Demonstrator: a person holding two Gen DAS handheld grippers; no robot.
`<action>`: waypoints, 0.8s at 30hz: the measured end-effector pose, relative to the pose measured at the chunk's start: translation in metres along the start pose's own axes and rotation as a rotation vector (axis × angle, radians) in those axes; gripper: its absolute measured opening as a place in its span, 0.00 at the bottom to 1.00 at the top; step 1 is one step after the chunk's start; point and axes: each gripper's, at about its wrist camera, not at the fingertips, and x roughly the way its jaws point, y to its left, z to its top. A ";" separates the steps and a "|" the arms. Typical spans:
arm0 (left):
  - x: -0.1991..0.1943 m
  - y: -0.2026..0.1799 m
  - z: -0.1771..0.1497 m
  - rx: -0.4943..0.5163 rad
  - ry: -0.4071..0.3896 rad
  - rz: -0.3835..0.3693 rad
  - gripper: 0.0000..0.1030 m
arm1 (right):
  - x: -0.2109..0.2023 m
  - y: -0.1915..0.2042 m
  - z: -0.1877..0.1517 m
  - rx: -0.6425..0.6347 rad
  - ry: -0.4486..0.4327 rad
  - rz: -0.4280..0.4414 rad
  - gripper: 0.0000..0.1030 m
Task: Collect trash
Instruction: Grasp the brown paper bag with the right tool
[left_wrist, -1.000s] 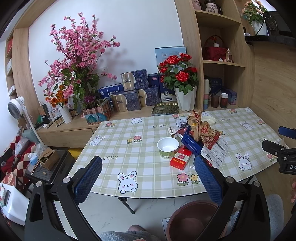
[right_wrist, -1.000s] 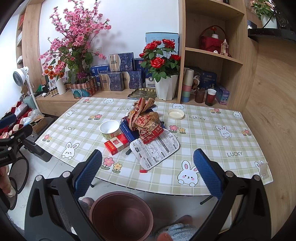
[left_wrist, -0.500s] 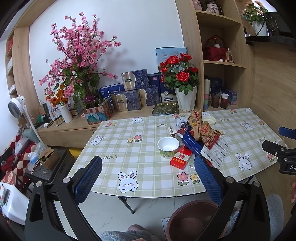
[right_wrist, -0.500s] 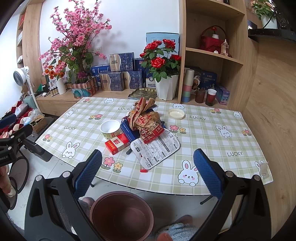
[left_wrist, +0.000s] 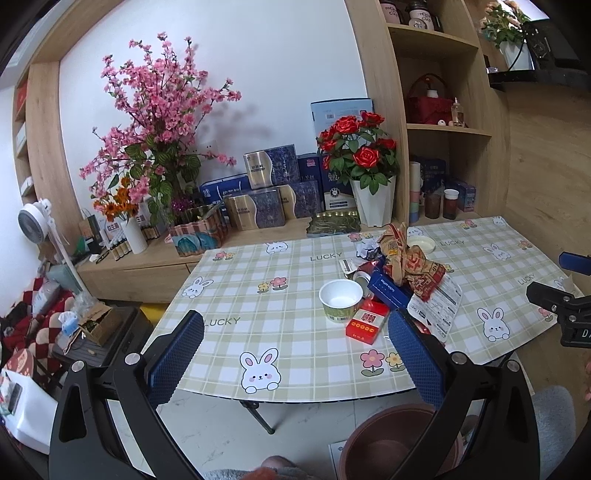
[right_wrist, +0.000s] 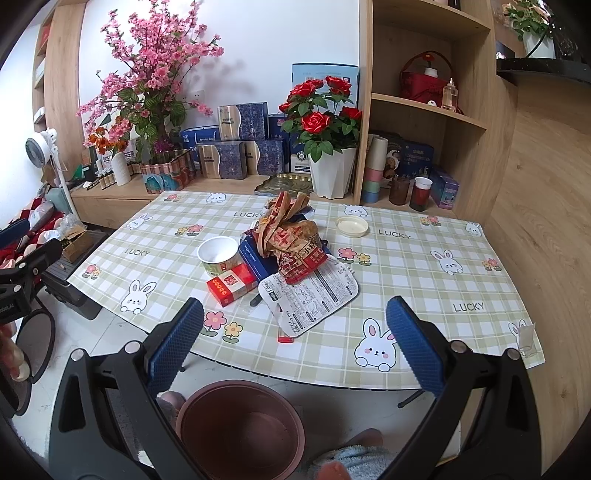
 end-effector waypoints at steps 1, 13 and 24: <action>0.003 0.001 -0.001 -0.001 0.005 -0.007 0.95 | 0.007 0.003 -0.005 0.000 -0.001 0.003 0.95; 0.060 0.007 0.002 -0.020 0.013 -0.036 0.95 | 0.080 0.000 0.022 0.014 0.044 0.098 0.95; 0.136 0.030 0.004 -0.069 0.072 -0.035 0.95 | 0.205 0.010 0.062 -0.019 0.063 0.081 0.94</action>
